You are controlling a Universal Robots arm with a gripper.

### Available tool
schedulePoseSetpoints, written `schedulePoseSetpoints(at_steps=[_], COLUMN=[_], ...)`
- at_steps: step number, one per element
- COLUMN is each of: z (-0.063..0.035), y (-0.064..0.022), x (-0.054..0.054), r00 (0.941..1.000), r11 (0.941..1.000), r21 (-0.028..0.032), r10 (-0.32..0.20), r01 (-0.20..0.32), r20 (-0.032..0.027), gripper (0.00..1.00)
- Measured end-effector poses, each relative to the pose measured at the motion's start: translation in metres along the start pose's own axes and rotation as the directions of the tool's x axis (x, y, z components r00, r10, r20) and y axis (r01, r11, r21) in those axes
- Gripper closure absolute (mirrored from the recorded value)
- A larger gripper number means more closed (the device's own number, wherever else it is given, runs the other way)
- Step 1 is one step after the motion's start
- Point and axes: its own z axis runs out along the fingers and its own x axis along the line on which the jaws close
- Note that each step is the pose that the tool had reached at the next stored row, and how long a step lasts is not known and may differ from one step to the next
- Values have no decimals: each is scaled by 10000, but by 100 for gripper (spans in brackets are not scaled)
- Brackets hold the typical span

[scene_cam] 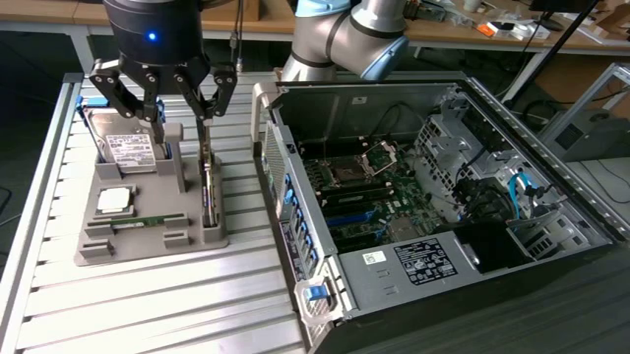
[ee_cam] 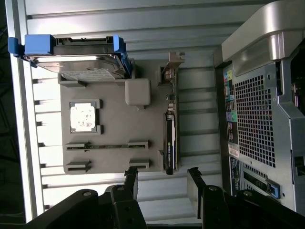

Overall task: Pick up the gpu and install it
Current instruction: 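Pick up the gpu and move the gpu toward the slot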

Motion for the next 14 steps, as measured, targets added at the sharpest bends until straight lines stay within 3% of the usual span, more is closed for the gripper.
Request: schedulePoseSetpoints(at_steps=[14], z=[36], y=[-1], x=[1], r00=[10000], r11=[10000], r21=[0], r10=[0], r01=[0], r20=[0], gripper=[46])
